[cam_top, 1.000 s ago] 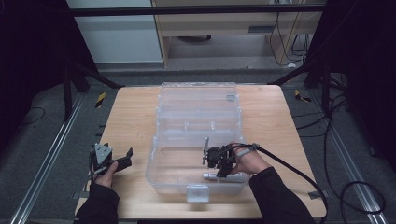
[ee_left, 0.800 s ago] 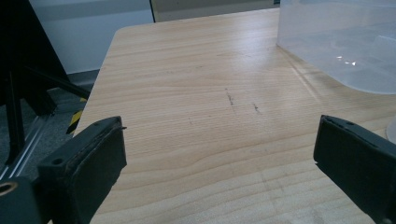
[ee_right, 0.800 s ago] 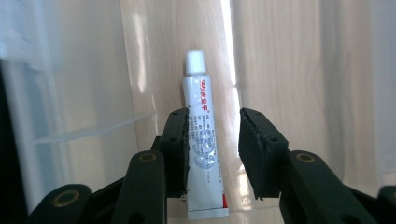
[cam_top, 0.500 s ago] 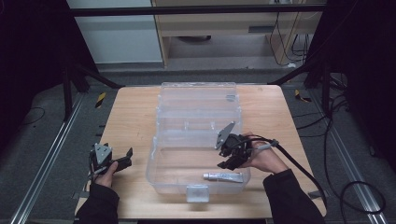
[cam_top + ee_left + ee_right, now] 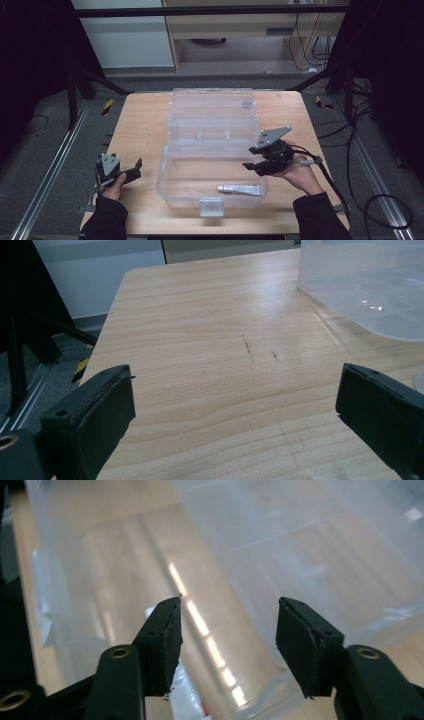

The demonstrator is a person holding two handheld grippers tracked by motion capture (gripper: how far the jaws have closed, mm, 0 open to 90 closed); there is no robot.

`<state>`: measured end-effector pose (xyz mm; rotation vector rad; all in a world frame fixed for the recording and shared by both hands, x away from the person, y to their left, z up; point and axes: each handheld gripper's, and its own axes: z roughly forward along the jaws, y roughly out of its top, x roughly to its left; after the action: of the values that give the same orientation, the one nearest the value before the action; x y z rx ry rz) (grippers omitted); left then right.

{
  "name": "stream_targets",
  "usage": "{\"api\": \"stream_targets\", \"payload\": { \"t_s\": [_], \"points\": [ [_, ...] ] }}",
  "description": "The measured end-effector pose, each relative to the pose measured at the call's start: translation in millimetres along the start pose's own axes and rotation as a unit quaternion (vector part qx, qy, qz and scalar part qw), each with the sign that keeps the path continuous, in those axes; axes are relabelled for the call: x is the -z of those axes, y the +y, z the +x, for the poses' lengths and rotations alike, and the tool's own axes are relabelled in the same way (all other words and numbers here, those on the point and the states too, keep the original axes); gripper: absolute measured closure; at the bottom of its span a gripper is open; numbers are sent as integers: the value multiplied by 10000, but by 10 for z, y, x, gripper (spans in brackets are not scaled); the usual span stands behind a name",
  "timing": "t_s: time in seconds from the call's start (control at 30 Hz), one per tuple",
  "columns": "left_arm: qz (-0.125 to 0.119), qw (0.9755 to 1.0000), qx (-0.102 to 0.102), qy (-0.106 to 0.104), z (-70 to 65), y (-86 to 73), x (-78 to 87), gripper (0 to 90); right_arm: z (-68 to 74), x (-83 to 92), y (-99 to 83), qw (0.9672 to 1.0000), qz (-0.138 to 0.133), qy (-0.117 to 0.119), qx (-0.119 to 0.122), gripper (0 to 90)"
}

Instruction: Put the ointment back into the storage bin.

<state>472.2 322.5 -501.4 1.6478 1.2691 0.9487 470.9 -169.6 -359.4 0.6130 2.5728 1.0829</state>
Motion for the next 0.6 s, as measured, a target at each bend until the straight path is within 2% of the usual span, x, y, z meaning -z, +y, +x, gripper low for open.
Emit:
{"api": "stream_targets", "payload": {
  "t_s": [0.03, 0.07, 0.1, 0.13, 0.17, 0.2, 0.23, 0.27, 0.3, 0.33, 0.37, 0.43, 0.47, 0.5, 0.6],
  "points": [
    [0, 10000, 0, 0, 0, 0, 0, 18, 0, 0, 0, 10000, 0, 0, 0, 419],
    [0, 10000, -1, 2, 0, 0, 0, 18, -17, 35, -26, 9998, -153, -132, -93, 412],
    [0, 10000, 0, 3, 0, 0, 0, 18, -55, 110, -74, 9983, -372, -377, -238, 396],
    [0, 10000, 1, 3, -1, 0, 0, 18, -69, 136, -93, 9973, -462, -475, -316, 386],
    [0, 10000, 1, 3, -1, 0, 0, 18, -69, 136, -93, 9973, -462, -475, -316, 386],
    [0, 10000, 2, 4, 0, 0, -1, 18, -118, 222, -168, 9925, -783, -745, -579, 369],
    [0, 10000, 3, 5, 0, 0, 0, 18, -137, 252, -201, 9902, -888, -837, -685, 356],
    [0, 10000, 3, 4, 0, 0, 0, 18, -152, 270, -227, 9888, -945, -876, -753, 343],
    [0, 10000, 3, 4, 0, 0, 0, 18, -152, 270, -227, 9888, -945, -876, -753, 343],
    [0, 10000, 2, 5, -1, 0, 0, 18, -184, 316, -294, 9858, -980, -1065, -852, 328],
    [1, 10000, -4, 0, -1, 0, 0, 18, -194, 332, -324, 9845, -1024, -1114, -887, 316],
    [1, 10000, -5, 4, -1, 0, 0, 18, -223, 372, -418, 9797, -1161, -1263, -1039, 295],
    [1, 10000, -5, 4, -1, 0, 0, 18, -223, 372, -418, 9797, -1161, -1263, -1039, 295],
    [1, 10000, -1, 5, -1, 0, 0, 18, -242, 395, -505, 9760, -1211, -1399, -1145, 277],
    [-3, 10000, 4, 4, 0, 0, 0, 18, -286, 399, -614, 9726, -1132, -1552, -1306, 257]
  ]
}}
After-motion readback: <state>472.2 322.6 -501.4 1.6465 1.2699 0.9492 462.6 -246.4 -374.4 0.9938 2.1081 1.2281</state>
